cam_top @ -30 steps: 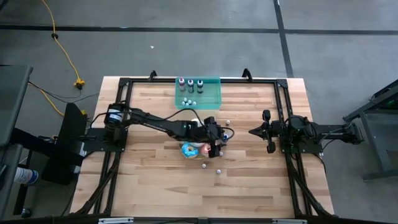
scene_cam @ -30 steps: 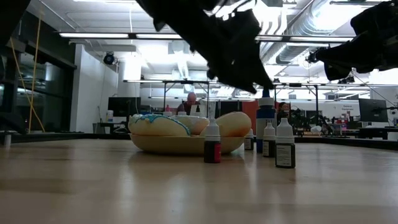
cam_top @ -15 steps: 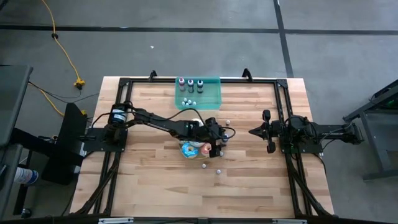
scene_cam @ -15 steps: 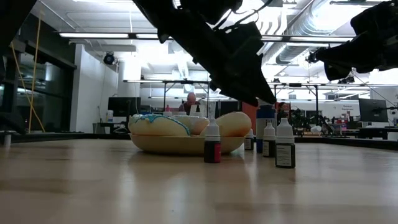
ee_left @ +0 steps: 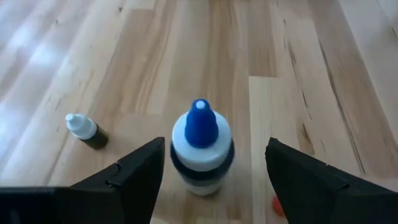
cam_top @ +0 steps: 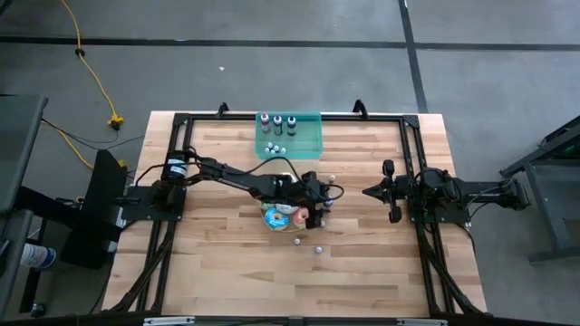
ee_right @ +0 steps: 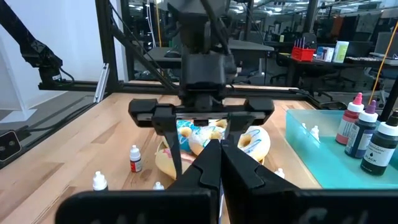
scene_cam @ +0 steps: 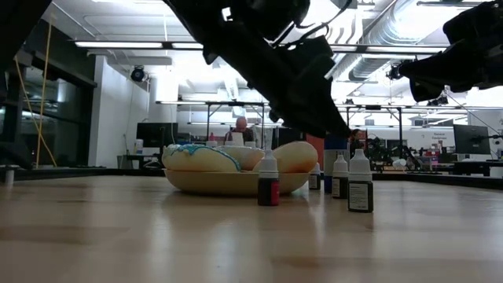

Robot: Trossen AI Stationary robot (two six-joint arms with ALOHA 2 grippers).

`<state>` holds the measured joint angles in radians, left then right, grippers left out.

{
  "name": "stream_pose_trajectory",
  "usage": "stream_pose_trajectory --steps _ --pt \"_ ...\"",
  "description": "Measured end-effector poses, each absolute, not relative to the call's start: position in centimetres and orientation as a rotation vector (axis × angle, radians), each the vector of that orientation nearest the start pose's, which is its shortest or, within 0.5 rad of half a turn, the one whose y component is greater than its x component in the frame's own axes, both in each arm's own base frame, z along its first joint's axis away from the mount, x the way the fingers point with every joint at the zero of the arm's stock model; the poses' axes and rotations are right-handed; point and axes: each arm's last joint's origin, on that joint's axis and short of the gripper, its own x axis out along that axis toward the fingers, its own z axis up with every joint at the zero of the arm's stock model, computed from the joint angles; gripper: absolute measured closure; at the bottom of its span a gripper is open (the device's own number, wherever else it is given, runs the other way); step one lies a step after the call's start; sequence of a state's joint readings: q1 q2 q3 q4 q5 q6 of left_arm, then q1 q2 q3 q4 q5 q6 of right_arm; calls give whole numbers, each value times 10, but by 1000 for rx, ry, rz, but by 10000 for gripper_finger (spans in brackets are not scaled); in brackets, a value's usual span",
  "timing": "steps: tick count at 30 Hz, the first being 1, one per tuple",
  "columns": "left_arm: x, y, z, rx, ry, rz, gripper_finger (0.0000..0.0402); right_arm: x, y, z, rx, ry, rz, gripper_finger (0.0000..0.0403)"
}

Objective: Pick & Place food coloring
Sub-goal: Put the large blue food coloring bottle into the green container

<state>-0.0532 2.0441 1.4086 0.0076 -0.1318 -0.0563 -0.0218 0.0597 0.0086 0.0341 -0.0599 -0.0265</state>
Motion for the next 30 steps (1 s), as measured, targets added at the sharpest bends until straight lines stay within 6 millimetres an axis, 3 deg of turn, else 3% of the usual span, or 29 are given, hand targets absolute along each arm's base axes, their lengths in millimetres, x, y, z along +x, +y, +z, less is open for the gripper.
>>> stream_pose_trajectory --steps 19,30 --pt "452 -19 187 9 593 123 141 101 0 165 -26 16 38 402" --pt "452 -19 186 9 603 124 235 101 0 165 -26 16 38 402"
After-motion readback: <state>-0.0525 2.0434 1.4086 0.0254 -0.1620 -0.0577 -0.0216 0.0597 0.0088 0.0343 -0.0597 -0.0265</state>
